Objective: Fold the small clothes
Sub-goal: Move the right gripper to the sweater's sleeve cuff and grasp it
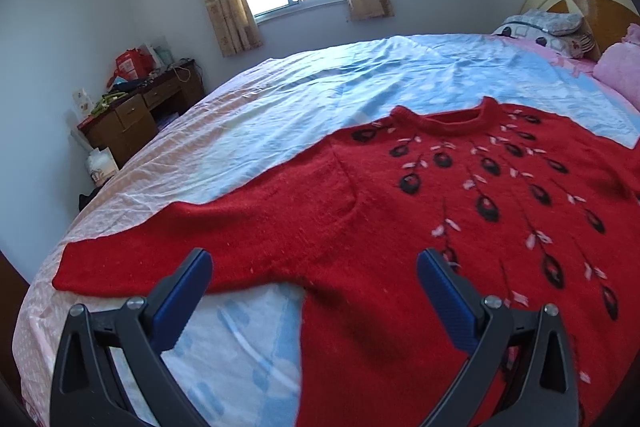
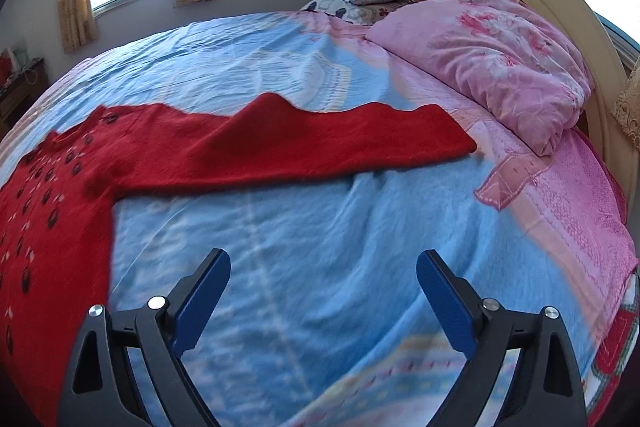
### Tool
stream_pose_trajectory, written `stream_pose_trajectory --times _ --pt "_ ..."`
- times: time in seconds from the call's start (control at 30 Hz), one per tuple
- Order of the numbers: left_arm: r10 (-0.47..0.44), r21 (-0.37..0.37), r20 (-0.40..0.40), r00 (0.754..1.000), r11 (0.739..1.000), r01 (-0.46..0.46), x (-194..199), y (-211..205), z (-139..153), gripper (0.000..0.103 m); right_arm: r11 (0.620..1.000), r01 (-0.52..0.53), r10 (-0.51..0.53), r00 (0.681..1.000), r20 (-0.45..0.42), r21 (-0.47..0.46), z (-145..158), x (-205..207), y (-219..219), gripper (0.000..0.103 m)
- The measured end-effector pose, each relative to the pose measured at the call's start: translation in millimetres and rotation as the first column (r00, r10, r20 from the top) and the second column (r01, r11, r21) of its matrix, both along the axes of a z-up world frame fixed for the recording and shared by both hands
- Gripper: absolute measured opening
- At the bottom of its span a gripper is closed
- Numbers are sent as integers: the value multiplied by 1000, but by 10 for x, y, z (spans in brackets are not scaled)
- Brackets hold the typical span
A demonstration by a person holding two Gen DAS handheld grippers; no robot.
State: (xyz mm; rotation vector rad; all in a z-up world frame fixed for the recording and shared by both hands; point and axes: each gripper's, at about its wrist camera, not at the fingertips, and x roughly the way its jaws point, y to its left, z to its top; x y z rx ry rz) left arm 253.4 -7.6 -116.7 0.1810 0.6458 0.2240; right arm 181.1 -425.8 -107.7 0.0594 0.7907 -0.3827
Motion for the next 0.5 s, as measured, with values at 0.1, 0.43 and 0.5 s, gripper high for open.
stream_pose_trajectory --times 0.1,0.43,0.5 --pt "27 9 2 1000 1000 -27 73 64 -21 103 999 39 -38 999 -2 18 -2 137 -235 90" --pt "50 2 -68 996 999 -50 275 81 -133 103 968 229 -228 974 -20 108 -62 494 -1201 75" --pt "45 7 -76 996 999 -44 294 67 -145 103 956 261 -260 965 -23 131 -78 532 -1366 74"
